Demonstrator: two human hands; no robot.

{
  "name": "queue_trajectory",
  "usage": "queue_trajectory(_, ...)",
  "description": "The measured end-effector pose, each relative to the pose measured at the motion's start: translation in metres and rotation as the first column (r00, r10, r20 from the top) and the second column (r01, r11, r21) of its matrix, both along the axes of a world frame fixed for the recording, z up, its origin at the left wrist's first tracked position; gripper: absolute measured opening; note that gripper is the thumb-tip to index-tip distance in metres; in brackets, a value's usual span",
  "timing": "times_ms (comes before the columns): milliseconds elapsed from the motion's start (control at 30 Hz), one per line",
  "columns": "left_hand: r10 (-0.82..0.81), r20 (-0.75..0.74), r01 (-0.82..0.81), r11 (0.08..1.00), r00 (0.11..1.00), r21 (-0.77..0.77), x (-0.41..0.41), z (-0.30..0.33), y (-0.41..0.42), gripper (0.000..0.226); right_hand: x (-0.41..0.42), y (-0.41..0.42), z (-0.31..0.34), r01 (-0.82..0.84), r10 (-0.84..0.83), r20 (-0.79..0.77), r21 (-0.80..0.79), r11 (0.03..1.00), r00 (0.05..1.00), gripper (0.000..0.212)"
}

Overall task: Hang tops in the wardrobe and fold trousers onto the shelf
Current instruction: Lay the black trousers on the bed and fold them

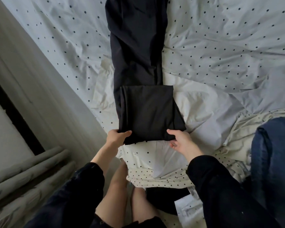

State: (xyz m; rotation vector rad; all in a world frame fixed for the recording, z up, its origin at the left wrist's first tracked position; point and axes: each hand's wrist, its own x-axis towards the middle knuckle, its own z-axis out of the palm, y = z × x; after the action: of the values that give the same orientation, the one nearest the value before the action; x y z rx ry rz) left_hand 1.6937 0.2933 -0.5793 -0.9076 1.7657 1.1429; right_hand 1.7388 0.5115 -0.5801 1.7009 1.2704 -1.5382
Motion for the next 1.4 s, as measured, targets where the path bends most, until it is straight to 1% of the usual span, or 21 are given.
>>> queue_trajectory(100, -0.018, 0.056, 0.018, 1.0, 0.998, 0.016, 0.007, 0.011, -0.009, 0.024, 0.009, 0.002, 0.015, -0.081, 0.081, 0.029, -0.024, 0.996, 0.996, 0.037)
queue_trajectory(233, -0.008, 0.214, -0.003, 0.999, 0.977, 0.051, 0.032, 0.038, -0.021, 0.026, 0.033, 0.004, 0.046, -0.218, 0.23, 0.089, -0.125, 0.968, 0.969, 0.037)
queue_trajectory(333, -0.028, 0.355, -0.016, 0.993, 0.934, 0.119, 0.05, 0.065, -0.027, 0.02, 0.049, 0.01, 0.076, -0.28, 0.316, 0.111, -0.258, 0.925, 0.942, 0.017)
queue_trajectory(433, 0.006, 0.404, -0.093, 0.976, 0.915, 0.195, 0.052, 0.089, -0.029, 0.021, 0.047, 0.019, 0.105, -0.396, 0.434, 0.088, -0.279, 0.875, 0.896, 0.014)
queue_trajectory(533, 0.083, 0.297, -0.159, 0.957, 0.951, 0.241, 0.021, 0.112, -0.025, 0.016, 0.009, 0.023, 0.128, -0.454, 0.466, 0.01, -0.215, 0.865, 0.885, 0.013)
queue_trajectory(600, 0.154, 0.195, -0.205, 0.938, 0.969, 0.279, -0.01, 0.128, -0.02, 0.016, -0.027, 0.022, 0.143, -0.427, 0.421, -0.069, -0.153, 0.891, 0.904, 0.01)
queue_trajectory(733, 0.325, -0.103, -0.265, 0.885, 0.94, 0.382, -0.075, 0.138, -0.015, 0.027, -0.094, 0.019, 0.153, -0.272, 0.225, -0.393, -0.069, 0.96, 0.892, 0.029)
queue_trajectory(800, 0.213, -0.325, -0.133, 0.959, 0.921, 0.252, -0.091, 0.128, -0.011, 0.03, -0.108, 0.014, 0.14, -0.261, 0.255, -0.444, 0.049, 0.964, 0.859, 0.033)
queue_trajectory(833, 0.043, -0.431, -0.002, 0.995, 0.901, 0.095, -0.093, 0.118, -0.009, 0.033, -0.109, 0.011, 0.127, -0.318, 0.358, -0.416, 0.165, 0.934, 0.836, 0.033)
queue_trajectory(867, -0.169, -0.496, 0.149, 0.986, 0.852, -0.081, -0.09, 0.106, -0.008, 0.038, -0.105, 0.007, 0.113, -0.409, 0.493, -0.35, 0.29, 0.865, 0.796, 0.036)
queue_trajectory(900, -0.39, -0.502, 0.315, 0.921, 0.772, -0.231, -0.083, 0.089, -0.007, 0.043, -0.097, 0.004, 0.097, -0.513, 0.627, -0.271, 0.389, 0.765, 0.73, 0.04)
queue_trajectory(933, -0.593, -0.474, 0.465, 0.805, 0.651, -0.368, -0.071, 0.077, -0.007, 0.049, -0.084, -0.001, 0.087, -0.625, 0.757, -0.187, 0.46, 0.631, 0.626, 0.047)
queue_trajectory(967, -0.762, -0.42, 0.575, 0.648, 0.494, -0.499, -0.062, 0.061, -0.006, 0.056, -0.073, -0.004, 0.073, -0.725, 0.869, -0.091, 0.513, 0.459, 0.486, 0.054)
queue_trajectory(1033, -0.937, -0.315, 0.631, 0.338, 0.153, -0.698, -0.046, 0.031, -0.003, 0.07, -0.056, -0.012, 0.047, -0.808, 0.978, 0.093, 0.581, 0.099, 0.186, 0.064)
queue_trajectory(1100, -0.969, -0.245, 0.6, 0.182, -0.025, -0.779, -0.038, 0.017, 0.002, 0.083, -0.045, -0.021, 0.031, -0.79, 0.975, 0.221, 0.599, -0.133, 0.003, 0.071)
queue_trajectory(1167, -0.988, -0.125, 0.611, 0.044, -0.091, -0.791, -0.039, 0.004, 0.004, 0.088, -0.044, -0.025, 0.017, -0.766, 0.943, 0.318, 0.58, -0.278, -0.102, 0.078)
queue_trajectory(1233, -0.995, 0.009, 0.646, -0.07, -0.098, -0.76, -0.048, -0.009, 0.002, 0.088, -0.046, -0.029, -0.003, -0.764, 0.905, 0.4, 0.536, -0.36, -0.146, 0.081)
queue_trajectory(1267, -0.994, 0.03, 0.634, -0.093, -0.109, -0.767, -0.052, -0.014, 0.0, 0.088, -0.048, -0.028, -0.009, -0.758, 0.887, 0.436, 0.524, -0.388, -0.152, 0.082)
queue_trajectory(1300, -0.993, 0.018, 0.615, -0.086, -0.116, -0.784, -0.057, -0.022, -0.003, 0.09, -0.054, -0.028, -0.017, -0.757, 0.873, 0.463, 0.512, -0.405, -0.154, 0.083)
queue_trajectory(1367, -0.989, -0.081, 0.61, -0.014, -0.127, -0.792, -0.064, -0.026, -0.006, 0.088, -0.063, -0.027, -0.025, -0.739, 0.861, 0.477, 0.515, -0.435, -0.174, 0.08)
queue_trajectory(1400, -0.981, -0.111, 0.598, -0.007, -0.159, -0.801, -0.066, -0.029, -0.008, 0.082, -0.066, -0.026, -0.025, -0.731, 0.863, 0.469, 0.519, -0.443, -0.19, 0.075)
